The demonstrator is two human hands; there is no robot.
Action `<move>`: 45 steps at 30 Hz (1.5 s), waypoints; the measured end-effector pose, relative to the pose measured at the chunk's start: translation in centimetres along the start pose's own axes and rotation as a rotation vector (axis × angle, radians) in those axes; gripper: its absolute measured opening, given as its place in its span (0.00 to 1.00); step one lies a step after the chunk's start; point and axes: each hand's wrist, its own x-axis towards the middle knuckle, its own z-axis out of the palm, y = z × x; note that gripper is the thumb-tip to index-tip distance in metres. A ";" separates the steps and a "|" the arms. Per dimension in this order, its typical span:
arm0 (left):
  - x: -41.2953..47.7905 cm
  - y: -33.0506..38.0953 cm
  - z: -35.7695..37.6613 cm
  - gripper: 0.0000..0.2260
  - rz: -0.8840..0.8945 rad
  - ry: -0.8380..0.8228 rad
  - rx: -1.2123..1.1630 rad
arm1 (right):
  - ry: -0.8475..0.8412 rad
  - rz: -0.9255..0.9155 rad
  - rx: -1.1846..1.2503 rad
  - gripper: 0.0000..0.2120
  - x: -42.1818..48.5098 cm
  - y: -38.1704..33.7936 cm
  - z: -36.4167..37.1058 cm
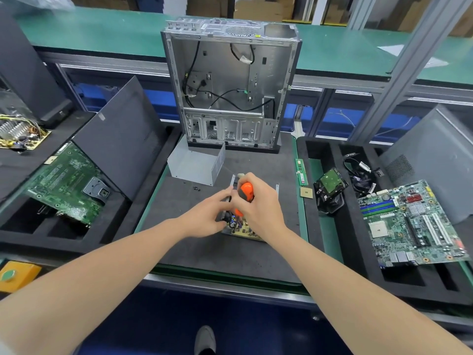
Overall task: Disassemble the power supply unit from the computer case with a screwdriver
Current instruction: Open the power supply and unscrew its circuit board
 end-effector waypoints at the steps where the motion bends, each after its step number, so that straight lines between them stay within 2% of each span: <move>1: 0.0 0.0 0.0 0.24 0.000 0.001 -0.002 | -0.002 0.000 0.003 0.08 0.0 0.0 0.0; 4: -0.1 0.3 -0.1 0.24 0.005 0.017 -0.027 | -0.067 -0.005 -0.007 0.08 0.3 -0.2 -0.2; 7: -0.3 1.1 -0.3 0.24 0.008 0.072 -0.105 | -0.268 0.010 -0.083 0.08 1.5 -1.0 -1.0; 11: -0.1 2.4 -1.0 0.13 -0.063 0.150 -0.139 | -0.455 0.075 -0.206 0.07 3.3 -2.6 -2.5; 14: 0.0 2.9 -0.7 0.14 -0.077 0.217 -0.106 | -0.466 0.122 -0.348 0.09 3.6 -3.6 -2.9; 17: 0.0 3.2 -0.3 0.15 -0.119 0.255 -0.112 | -0.380 0.006 -0.757 0.15 3.7 -4.4 -2.4; 19: 0.1 3.2 -0.1 0.14 -0.165 0.278 -0.112 | -0.353 -0.035 -0.908 0.15 4.0 -5.1 -1.8; 23: 0.1 3.2 0.2 0.13 -0.237 0.264 -0.055 | -0.383 0.072 -0.849 0.14 4.8 -5.6 -1.2; 25: 0.0 3.1 0.0 0.08 -0.222 0.236 -0.065 | -0.414 0.127 -0.789 0.12 5.2 -5.2 -1.4; 30: 0.4 3.2 -1.1 0.10 -0.138 0.230 -0.189 | -0.505 0.214 -0.674 0.16 5.7 -4.3 -2.5; 35: 1.1 2.5 -1.5 0.09 -0.178 0.136 -0.198 | -0.715 0.009 -0.639 0.09 6.2 -4.5 -3.4; 39: 1.3 2.3 -1.4 0.01 -0.109 0.027 -0.195 | -1.000 -0.328 -0.736 0.13 7.3 -5.1 -4.3; 40: 1.3 2.3 -1.3 0.04 -0.086 0.000 -0.188 | -1.037 -0.390 -0.735 0.14 7.2 -5.0 -4.3; 42: 1.2 1.9 -0.7 0.08 -0.067 -0.017 -0.179 | -1.033 -0.414 -0.713 0.13 6.6 -5.2 -4.2; 45: 1.1 1.4 0.2 0.12 -0.066 0.040 -0.247 | -0.976 -0.307 -0.761 0.13 5.9 -6.1 -4.1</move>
